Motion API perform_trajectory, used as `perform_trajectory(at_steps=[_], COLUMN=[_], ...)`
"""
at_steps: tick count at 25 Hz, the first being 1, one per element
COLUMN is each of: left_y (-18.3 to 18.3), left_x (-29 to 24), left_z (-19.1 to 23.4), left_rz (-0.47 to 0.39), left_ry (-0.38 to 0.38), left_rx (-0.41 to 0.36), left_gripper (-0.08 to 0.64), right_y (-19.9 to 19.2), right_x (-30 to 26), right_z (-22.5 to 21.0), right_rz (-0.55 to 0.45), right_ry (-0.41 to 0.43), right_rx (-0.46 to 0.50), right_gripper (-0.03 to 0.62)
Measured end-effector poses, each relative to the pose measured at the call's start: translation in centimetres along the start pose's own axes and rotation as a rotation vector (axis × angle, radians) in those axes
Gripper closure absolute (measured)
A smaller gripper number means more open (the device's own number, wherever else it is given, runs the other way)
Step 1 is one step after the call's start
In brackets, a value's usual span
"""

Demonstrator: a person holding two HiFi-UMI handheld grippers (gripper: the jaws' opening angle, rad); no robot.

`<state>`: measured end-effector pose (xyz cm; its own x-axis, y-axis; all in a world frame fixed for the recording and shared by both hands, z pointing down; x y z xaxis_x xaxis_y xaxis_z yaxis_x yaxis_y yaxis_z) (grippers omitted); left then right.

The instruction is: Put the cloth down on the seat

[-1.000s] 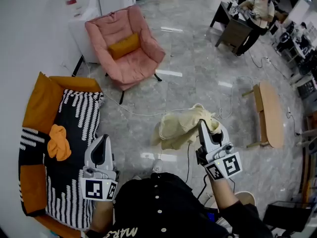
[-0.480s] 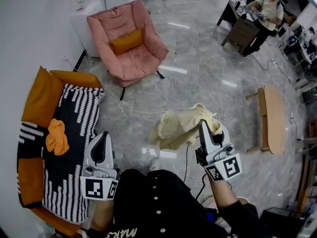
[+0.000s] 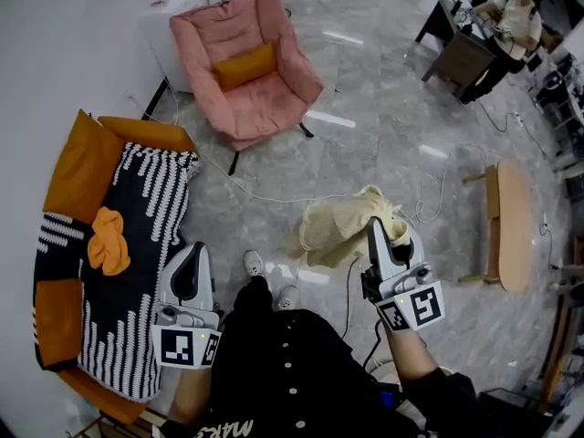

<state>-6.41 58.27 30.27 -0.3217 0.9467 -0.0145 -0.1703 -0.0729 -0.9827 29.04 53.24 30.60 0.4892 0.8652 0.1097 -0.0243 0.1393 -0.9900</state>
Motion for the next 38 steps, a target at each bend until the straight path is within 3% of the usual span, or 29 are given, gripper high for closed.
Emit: perform_trajectory(at_steps=[38], left_y=[3.3], left_x=[-15.5], left_z=[14.0], left_rz=[-0.057], left_ry=[-0.054], left_rx=[0.015], left_gripper=[0.559], right_y=[-0.4], right_x=[-20.7], right_z=[-1.4], right_rz=[-0.042], right_ry=[-0.021], right_rx=[0.058], right_gripper=[0.509])
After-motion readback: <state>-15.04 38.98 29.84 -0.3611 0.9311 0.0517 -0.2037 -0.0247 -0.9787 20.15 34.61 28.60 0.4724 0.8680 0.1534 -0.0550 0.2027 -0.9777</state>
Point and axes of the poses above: the fingertips, and each gripper's own axes: x backward along the fingers, z to its left, y out of its top, the point moved 9 cm from there along x, backward along the fingers, and after that the axes turned 10 degrees about x, right-handed, at the moved point
